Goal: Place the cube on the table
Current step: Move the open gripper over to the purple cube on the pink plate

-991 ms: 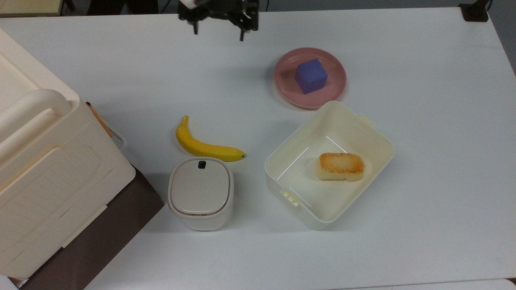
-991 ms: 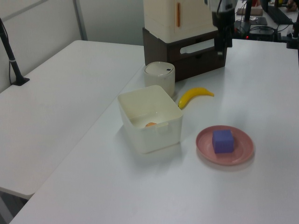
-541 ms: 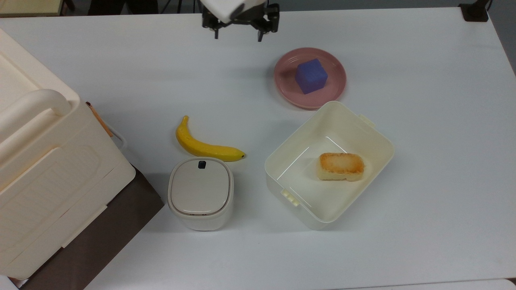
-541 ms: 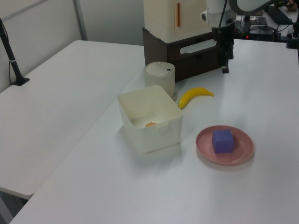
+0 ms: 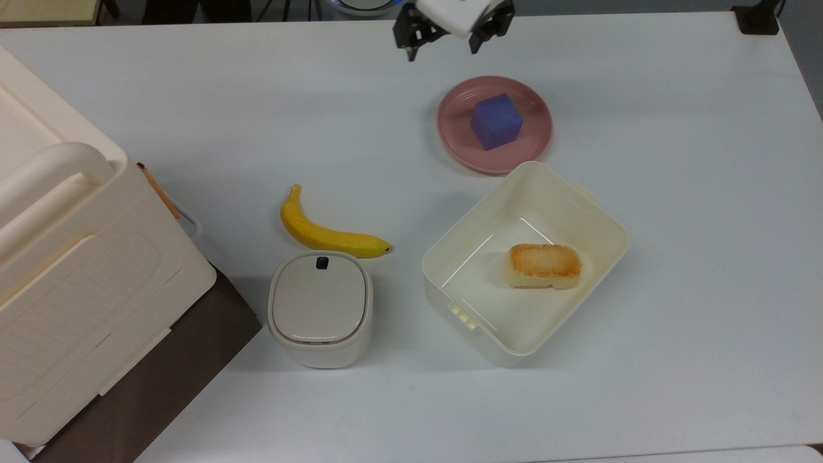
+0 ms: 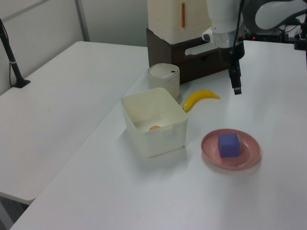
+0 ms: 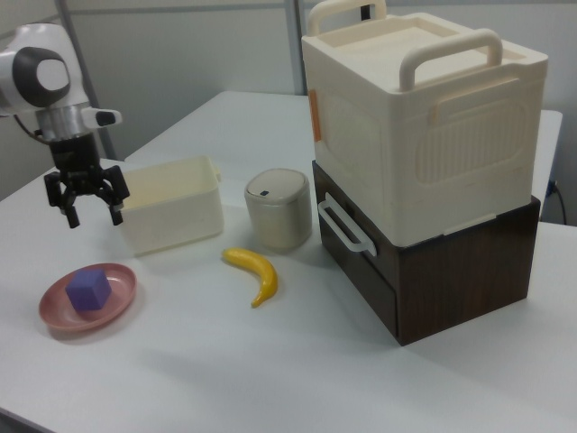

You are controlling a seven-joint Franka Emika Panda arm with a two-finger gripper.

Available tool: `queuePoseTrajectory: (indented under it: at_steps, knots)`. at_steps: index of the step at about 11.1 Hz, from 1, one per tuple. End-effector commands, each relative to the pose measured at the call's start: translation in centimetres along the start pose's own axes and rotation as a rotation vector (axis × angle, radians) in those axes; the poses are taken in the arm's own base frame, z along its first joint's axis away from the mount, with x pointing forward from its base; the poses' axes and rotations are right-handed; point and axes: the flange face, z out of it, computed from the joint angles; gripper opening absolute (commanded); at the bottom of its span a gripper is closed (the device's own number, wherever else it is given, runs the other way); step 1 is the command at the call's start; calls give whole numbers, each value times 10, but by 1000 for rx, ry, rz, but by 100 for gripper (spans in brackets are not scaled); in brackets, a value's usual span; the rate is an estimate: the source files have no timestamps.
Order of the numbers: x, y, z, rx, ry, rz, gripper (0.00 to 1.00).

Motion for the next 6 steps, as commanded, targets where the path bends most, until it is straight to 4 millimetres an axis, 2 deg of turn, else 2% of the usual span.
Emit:
queuePoseTrajectory:
  at_steps: [1, 3, 6]
  knots:
    - [-7, -29, 12, -34, 10, -145, 100]
    - [-4, -62, 40, -63, 44, -218, 100]
    - [12, -93, 72, -77, 47, -267, 100]
